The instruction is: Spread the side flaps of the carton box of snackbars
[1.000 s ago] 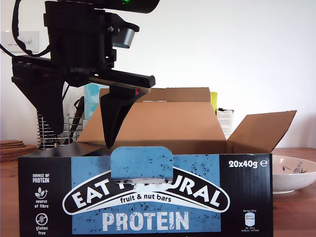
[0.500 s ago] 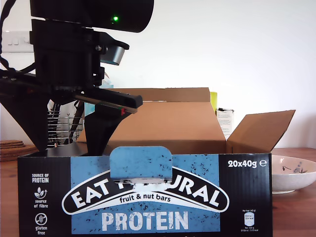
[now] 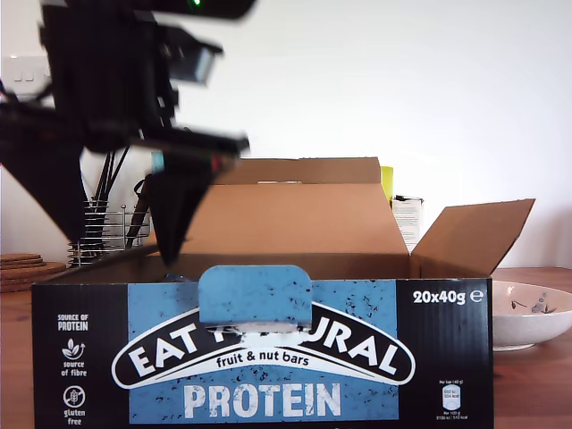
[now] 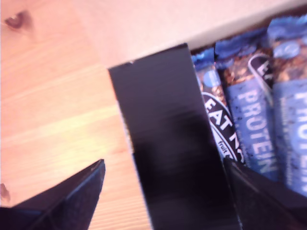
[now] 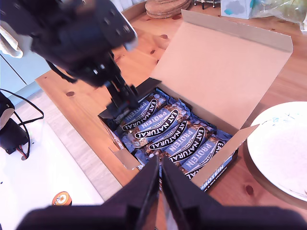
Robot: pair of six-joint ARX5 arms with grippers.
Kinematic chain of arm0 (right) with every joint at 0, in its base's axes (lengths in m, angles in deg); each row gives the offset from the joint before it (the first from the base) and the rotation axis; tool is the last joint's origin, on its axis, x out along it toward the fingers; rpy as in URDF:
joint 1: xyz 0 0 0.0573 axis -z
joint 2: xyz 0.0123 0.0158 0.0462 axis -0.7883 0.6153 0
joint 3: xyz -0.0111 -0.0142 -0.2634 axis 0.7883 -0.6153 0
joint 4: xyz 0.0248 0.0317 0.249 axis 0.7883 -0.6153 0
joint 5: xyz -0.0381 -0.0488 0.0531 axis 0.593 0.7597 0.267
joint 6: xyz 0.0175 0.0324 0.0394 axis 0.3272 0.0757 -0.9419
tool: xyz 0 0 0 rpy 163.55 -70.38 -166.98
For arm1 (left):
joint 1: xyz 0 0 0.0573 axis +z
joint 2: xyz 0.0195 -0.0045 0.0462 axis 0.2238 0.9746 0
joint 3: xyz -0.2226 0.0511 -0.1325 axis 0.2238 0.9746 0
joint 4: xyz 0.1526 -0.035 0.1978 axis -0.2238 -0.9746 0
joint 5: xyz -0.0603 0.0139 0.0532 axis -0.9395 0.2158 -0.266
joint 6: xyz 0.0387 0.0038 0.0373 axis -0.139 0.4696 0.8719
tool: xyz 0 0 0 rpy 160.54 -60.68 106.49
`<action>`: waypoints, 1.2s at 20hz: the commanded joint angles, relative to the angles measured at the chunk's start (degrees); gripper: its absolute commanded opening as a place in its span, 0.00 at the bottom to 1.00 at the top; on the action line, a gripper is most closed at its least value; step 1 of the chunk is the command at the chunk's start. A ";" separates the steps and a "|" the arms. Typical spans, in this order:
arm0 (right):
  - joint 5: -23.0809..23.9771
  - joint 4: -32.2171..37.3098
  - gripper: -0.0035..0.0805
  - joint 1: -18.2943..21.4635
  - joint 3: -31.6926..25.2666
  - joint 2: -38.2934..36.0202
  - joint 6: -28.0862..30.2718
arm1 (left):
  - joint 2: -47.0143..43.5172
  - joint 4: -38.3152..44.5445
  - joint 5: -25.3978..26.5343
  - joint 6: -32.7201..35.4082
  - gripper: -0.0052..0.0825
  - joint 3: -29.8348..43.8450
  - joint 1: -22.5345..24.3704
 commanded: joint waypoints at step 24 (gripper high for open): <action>-1.92 -0.72 0.03 -0.28 0.13 -0.28 0.85 | -5.84 -11.39 6.78 -1.36 0.87 0.76 1.31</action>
